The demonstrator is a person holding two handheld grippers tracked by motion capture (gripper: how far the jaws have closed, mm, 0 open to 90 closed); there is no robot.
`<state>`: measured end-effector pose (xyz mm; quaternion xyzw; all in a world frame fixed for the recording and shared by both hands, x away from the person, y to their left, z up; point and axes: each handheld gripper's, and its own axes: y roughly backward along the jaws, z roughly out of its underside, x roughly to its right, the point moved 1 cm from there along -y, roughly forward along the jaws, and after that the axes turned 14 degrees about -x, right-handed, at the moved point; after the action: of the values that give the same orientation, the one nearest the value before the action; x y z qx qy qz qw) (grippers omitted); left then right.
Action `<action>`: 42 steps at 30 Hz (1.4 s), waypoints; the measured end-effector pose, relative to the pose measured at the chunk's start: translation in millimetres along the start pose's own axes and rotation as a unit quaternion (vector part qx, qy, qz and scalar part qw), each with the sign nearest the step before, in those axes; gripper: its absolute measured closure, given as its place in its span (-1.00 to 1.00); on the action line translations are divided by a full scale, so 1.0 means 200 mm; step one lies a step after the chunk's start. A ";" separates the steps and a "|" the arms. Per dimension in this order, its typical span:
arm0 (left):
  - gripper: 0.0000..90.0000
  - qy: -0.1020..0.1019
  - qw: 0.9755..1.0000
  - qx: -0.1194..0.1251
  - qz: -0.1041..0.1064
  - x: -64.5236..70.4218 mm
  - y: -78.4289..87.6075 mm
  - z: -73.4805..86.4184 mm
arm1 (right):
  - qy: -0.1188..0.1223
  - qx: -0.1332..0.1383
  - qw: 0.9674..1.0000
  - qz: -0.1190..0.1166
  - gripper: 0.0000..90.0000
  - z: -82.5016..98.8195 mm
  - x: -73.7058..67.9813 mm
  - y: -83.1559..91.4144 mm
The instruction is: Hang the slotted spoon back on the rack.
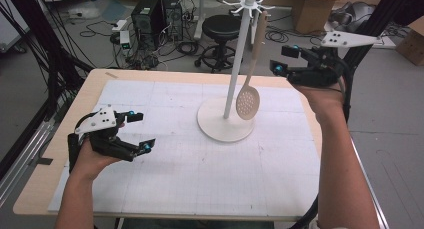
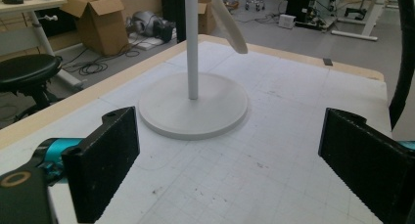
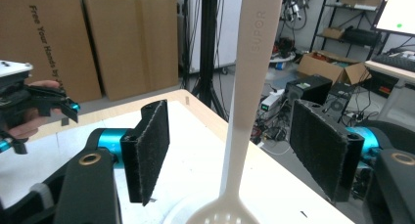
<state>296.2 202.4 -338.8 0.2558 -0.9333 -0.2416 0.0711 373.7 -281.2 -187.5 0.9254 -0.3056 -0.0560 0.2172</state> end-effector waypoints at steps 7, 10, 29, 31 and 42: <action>-0.81 0.001 1.000 0.000 0.000 -0.01 -0.01 0.01 | 0.007 0.025 1.000 -0.005 -0.39 0.17 -0.06 0.07; -0.81 0.006 1.000 0.003 -0.002 -0.02 -0.02 0.02 | 0.001 0.033 0.999 -0.010 -0.45 0.24 -0.08 0.08; -0.81 0.018 1.000 0.012 0.001 -0.04 0.00 0.06 | -0.022 0.038 0.999 -0.026 -0.66 0.63 -0.24 0.02; -0.81 0.017 1.000 0.011 0.001 -0.04 0.00 0.06 | -0.026 0.033 0.999 -0.026 -0.66 0.68 -0.26 0.01; -0.81 0.013 1.000 -0.001 0.004 -0.05 -0.03 0.07 | -0.045 -0.020 0.998 -0.030 -0.72 0.86 -0.30 -0.08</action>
<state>303.5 207.5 -353.4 0.2553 -0.9331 -0.2387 0.0842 293.6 -297.9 -350.5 0.9262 -0.2861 -0.1103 0.2195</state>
